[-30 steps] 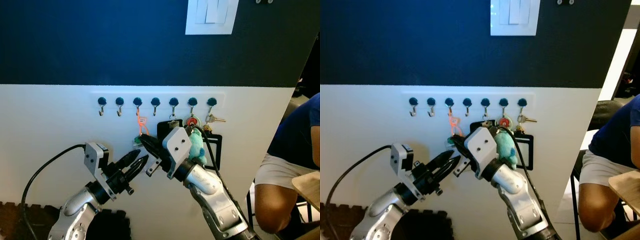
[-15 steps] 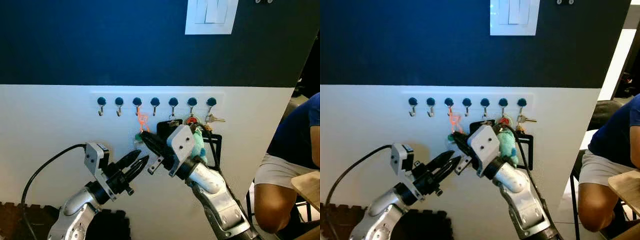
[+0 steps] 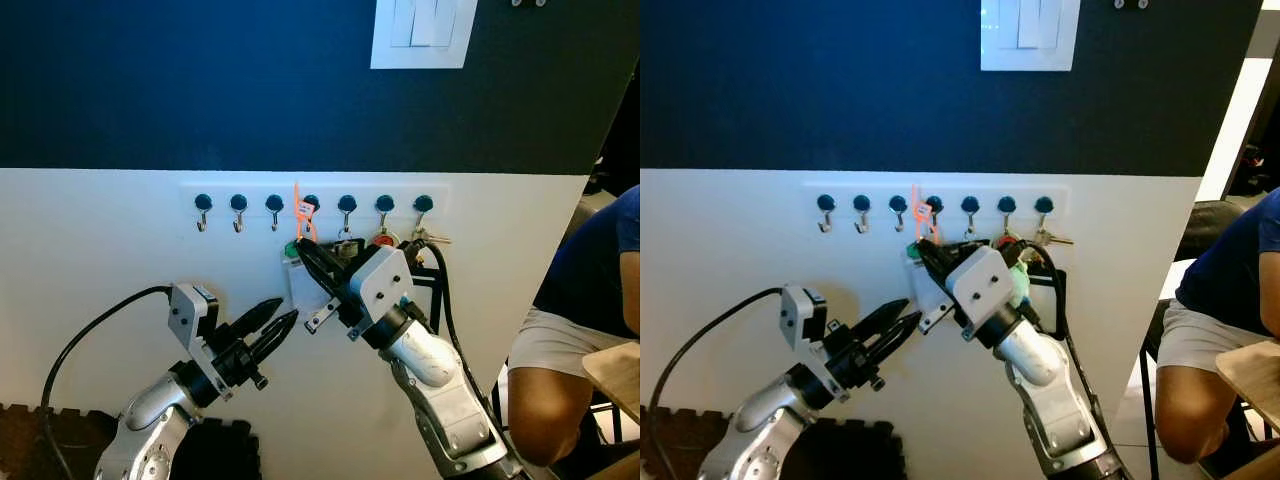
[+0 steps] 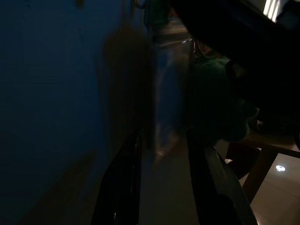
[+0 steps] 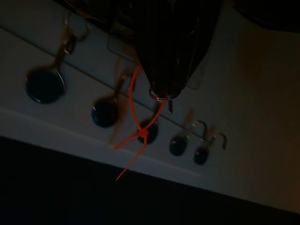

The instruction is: Hang keys on a hook

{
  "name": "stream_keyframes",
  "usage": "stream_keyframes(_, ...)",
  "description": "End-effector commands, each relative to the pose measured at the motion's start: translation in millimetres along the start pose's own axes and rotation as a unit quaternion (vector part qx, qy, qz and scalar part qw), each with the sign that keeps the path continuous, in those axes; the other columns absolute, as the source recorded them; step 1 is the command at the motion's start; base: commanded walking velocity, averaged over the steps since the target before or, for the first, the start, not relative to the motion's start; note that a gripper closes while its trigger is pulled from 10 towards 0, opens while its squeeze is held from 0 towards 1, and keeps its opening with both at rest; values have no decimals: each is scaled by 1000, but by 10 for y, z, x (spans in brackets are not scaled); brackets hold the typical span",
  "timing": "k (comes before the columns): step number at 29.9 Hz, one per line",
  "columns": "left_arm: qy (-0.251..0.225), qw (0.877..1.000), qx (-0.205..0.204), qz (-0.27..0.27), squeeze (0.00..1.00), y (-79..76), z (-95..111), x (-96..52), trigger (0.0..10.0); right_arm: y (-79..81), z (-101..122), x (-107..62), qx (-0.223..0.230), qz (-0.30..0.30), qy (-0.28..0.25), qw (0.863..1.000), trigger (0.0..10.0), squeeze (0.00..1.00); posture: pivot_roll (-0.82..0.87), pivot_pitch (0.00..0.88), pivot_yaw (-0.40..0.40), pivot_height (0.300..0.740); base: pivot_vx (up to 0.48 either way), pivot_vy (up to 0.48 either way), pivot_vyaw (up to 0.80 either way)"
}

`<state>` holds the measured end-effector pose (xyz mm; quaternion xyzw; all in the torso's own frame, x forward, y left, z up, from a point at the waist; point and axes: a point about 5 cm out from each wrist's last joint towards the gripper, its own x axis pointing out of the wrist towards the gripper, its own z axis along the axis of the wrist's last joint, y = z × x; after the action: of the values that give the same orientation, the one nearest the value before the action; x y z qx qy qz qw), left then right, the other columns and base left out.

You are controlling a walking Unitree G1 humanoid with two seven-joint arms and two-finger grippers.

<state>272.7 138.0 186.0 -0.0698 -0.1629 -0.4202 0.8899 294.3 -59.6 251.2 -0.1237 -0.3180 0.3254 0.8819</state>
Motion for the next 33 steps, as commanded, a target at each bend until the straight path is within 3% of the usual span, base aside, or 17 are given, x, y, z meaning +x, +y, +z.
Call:
stream_keyframes(1, 2, 1000, 17, -6, 0, 20, 47, -24, 10000, -54, -21, 9, 1, -14, 10, 1000, 10000, 0, 35, 15, 9, 740, 0, 0, 0)
stream_keyframes(15, 4, 1000, 17, -6, 0, 18, 35, -24, 10000, -105, -123, 51, 10, -22, 41, 999, 10000, 0, 34, 10, 6, 740, 0, 0, 0)
stream_keyframes(24, 3, 1000, 19, -3, 0, 28, 45, -37, 10000, 2, -111, 134, 17, 64, 41, 997, 10000, 0, 38, 13, 1, 740, 0, 0, 0)
stream_keyframes(33, 6, 1000, 18, -1, 0, 29, 38, -50, 10000, 120, -177, 85, 22, 128, 70, 989, 10000, 0, 37, 15, 0, 740, 0, 0, 0)
